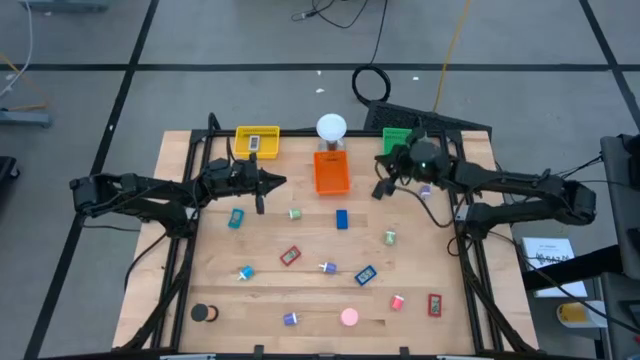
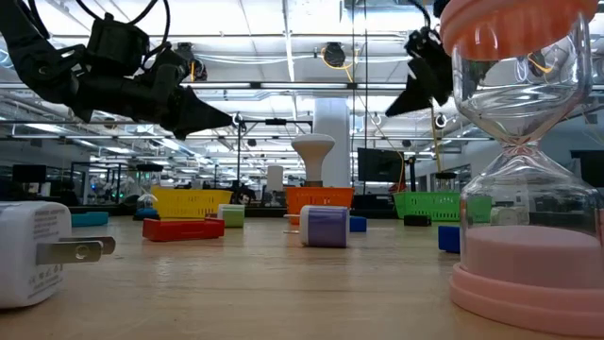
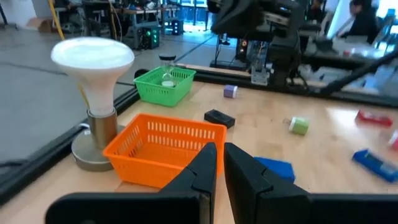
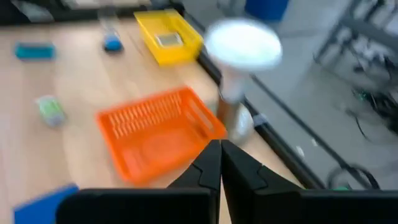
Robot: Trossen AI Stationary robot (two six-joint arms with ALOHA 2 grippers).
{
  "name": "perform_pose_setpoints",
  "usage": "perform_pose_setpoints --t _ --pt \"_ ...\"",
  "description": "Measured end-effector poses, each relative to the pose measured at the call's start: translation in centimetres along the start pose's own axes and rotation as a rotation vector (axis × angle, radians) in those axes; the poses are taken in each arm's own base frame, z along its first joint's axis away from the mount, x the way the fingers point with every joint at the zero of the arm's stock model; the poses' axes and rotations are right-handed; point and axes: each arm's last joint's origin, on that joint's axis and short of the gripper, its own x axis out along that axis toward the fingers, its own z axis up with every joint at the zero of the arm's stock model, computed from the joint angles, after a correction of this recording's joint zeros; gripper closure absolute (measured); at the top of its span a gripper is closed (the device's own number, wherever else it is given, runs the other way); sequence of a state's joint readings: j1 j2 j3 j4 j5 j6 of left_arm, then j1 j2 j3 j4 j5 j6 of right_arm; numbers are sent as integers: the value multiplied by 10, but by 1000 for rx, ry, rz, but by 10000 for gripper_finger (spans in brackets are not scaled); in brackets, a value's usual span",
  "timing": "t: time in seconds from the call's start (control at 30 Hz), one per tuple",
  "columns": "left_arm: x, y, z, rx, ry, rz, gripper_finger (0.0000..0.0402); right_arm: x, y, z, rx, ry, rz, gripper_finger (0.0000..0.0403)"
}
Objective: Pick & Place Office items
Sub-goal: Put the left green charger adapter into the orange bin
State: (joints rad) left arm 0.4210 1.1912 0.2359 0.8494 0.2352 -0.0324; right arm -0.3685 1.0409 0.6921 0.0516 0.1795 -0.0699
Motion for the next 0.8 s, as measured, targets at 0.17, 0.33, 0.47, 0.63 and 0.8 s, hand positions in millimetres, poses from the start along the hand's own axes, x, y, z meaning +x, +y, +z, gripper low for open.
perform_pose_setpoints --t 0.17,0.33,0.47,0.63,0.8 --pt "0 0 3 -136 -35 -4 371 0 10 2 12 -151 31 400" --pt "0 -1 2 -180 -19 -27 371 1 15 -2 24 -204 47 402" --pt "1 -10 -3 -116 41 -97 371 1 21 -11 7 -197 170 402" --pt "3 -26 -4 -5 44 -148 371 0 26 -6 13 -305 307 402" --pt "4 -37 -5 -83 55 -169 371 7 29 -5 24 -346 357 402"
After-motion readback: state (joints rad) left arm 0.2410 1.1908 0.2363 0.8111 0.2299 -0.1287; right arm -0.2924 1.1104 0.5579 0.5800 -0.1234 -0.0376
